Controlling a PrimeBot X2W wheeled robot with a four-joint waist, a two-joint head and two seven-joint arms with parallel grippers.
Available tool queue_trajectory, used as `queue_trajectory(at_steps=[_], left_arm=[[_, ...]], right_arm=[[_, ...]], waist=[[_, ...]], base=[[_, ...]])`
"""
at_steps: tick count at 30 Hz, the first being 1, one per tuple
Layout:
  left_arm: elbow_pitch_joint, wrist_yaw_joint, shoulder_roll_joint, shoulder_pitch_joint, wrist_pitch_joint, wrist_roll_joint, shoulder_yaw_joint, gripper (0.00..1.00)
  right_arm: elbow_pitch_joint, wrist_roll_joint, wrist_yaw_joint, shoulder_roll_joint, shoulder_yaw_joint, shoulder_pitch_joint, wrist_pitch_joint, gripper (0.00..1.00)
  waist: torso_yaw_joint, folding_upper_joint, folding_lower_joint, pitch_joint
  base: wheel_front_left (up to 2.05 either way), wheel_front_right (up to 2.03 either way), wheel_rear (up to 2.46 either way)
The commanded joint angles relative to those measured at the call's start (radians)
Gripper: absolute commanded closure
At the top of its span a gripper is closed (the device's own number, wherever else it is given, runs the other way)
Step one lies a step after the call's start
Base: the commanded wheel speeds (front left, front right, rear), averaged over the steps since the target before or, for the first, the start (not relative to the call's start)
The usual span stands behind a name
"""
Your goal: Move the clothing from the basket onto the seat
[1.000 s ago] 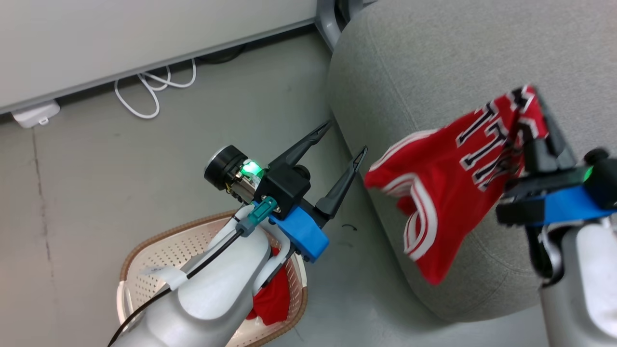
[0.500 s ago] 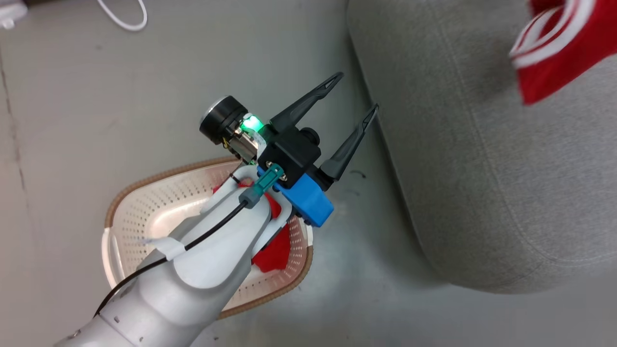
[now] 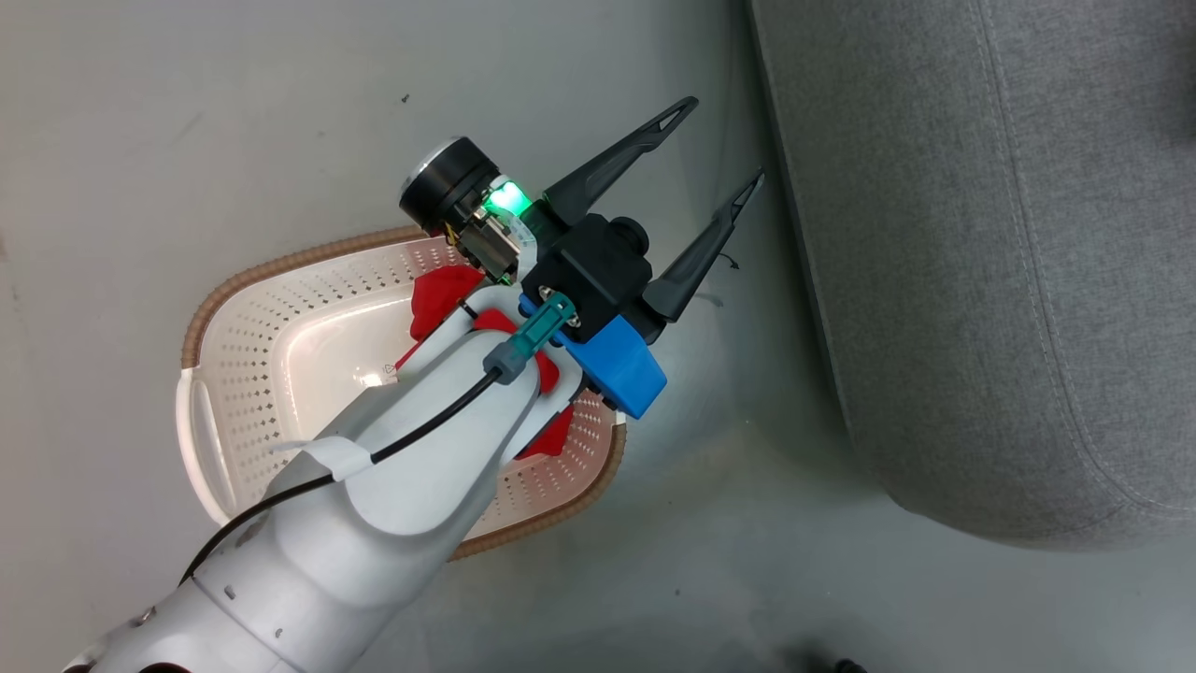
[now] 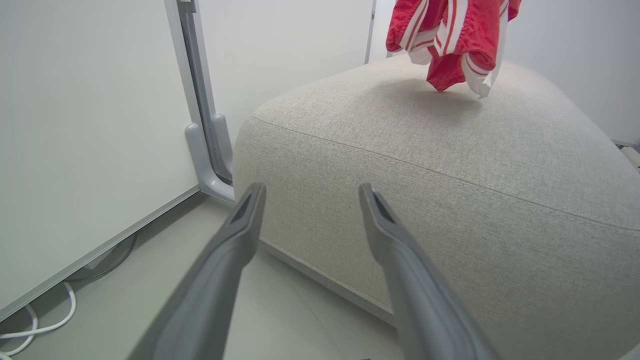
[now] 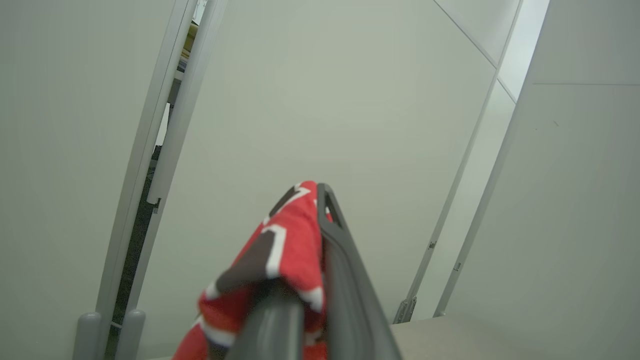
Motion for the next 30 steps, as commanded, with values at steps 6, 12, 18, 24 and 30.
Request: queue_trajectory(at_steps=[6, 12, 18, 24, 30], left_arm=[[0.003, -0.003, 0.004, -0.024, -0.006, 0.005, -0.008, 0.00], [0.006, 0.003, 0.003, -0.028, -0.006, 0.003, -0.010, 0.00], [0.010, 0.006, 0.005, -0.023, -0.006, -0.007, -0.007, 0.00], [0.013, 0.013, 0.002, 0.007, -0.007, -0.020, 0.002, 0.00], [-0.011, 0.024, 0.001, 0.063, -0.008, -0.029, 0.032, 0.00]], right_arm=[[0.159, 0.010, 0.000, 0.047, -0.011, 0.051, -0.003, 1.00], [0.280, -0.003, 0.000, 0.120, -0.021, 0.154, -0.003, 1.00], [0.326, 0.013, 0.000, 0.158, -0.037, 0.212, -0.003, 0.80], [0.250, -0.019, 0.000, 0.197, -0.059, 0.300, -0.003, 0.00], [0.167, -0.050, 0.000, 0.261, -0.072, 0.454, -0.003, 0.00]], waist=[[0.008, 0.0000, -0.0002, 0.018], [0.024, 0.0000, -0.0002, 0.021], [0.026, 0.0000, -0.0002, 0.008], [0.023, 0.0000, -0.0002, -0.046], [0.019, 0.0000, -0.0002, -0.136]], base=[[0.00, 0.00, 0.00], [0.00, 0.00, 0.00], [0.00, 0.00, 0.00], [0.00, 0.00, 0.00], [0.00, 0.00, 0.00]])
